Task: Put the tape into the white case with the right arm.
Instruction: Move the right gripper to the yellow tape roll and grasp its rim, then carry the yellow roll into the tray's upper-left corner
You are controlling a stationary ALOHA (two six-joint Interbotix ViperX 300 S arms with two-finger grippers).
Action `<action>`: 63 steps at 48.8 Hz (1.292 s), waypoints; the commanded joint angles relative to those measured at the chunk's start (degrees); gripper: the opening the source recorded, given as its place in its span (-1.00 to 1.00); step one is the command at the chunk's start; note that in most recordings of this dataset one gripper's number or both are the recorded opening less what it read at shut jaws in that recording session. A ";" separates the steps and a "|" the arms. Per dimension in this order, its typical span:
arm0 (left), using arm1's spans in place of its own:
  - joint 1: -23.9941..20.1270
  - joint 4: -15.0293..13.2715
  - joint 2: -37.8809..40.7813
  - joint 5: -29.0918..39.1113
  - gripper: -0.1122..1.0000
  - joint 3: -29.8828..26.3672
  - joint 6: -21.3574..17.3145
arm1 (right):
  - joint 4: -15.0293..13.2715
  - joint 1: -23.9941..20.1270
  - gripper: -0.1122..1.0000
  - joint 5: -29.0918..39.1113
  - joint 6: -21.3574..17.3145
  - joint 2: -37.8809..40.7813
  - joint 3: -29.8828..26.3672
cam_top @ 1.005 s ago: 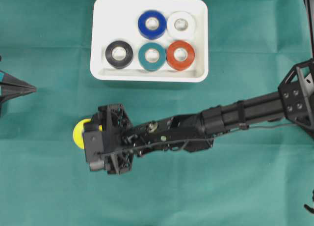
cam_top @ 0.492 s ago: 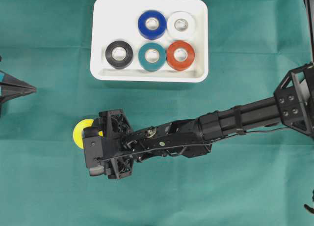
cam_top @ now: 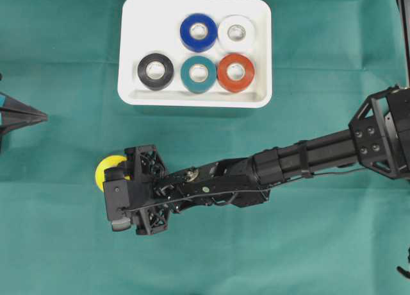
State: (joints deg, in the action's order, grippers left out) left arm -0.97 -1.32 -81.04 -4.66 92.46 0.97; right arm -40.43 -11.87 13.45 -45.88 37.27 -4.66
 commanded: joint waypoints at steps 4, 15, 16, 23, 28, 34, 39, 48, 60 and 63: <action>-0.09 0.00 0.44 -0.79 -0.79 -0.53 0.18 | 0.09 0.35 -0.76 1.85 -0.09 -1.67 -1.41; -0.09 -0.09 0.44 -0.79 -0.79 -0.53 0.18 | 0.09 0.35 -0.76 3.34 -0.09 -2.55 -1.49; -0.09 0.00 0.35 -0.79 -0.79 -0.53 0.18 | 0.09 0.35 -0.76 3.34 -0.09 -2.55 -1.49; -0.09 0.00 0.35 -0.79 -0.79 -0.53 0.18 | 0.09 0.26 -0.76 3.60 -0.09 -3.60 -1.49; -0.09 0.00 0.35 -0.79 -0.79 -0.53 0.18 | 0.09 0.00 -0.76 3.69 -0.09 -5.36 -1.49; -0.09 -0.09 0.35 -0.79 -0.79 -0.53 0.18 | 0.09 -0.18 -0.76 4.13 -0.09 -7.47 -1.49; -0.09 0.00 0.44 -0.79 -0.79 -0.53 0.18 | 0.09 -0.35 -0.76 5.89 -0.09 -8.88 -1.49; -0.09 -0.09 0.44 -0.79 -0.79 -0.53 0.18 | 0.09 -0.35 -0.76 8.44 -0.09 -9.93 -1.49; -0.09 0.00 0.35 -0.79 -0.79 -0.53 0.18 | -0.44 0.62 -0.76 10.90 -0.09 -10.28 -1.41; 0.00 0.00 0.35 -0.79 -0.79 -0.53 0.18 | -0.62 1.41 -0.76 12.30 -0.09 -10.63 -1.41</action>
State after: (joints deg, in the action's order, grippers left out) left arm -0.97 -1.32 -81.04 -4.92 92.55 1.05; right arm -40.61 -11.60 24.52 -45.88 30.59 -5.19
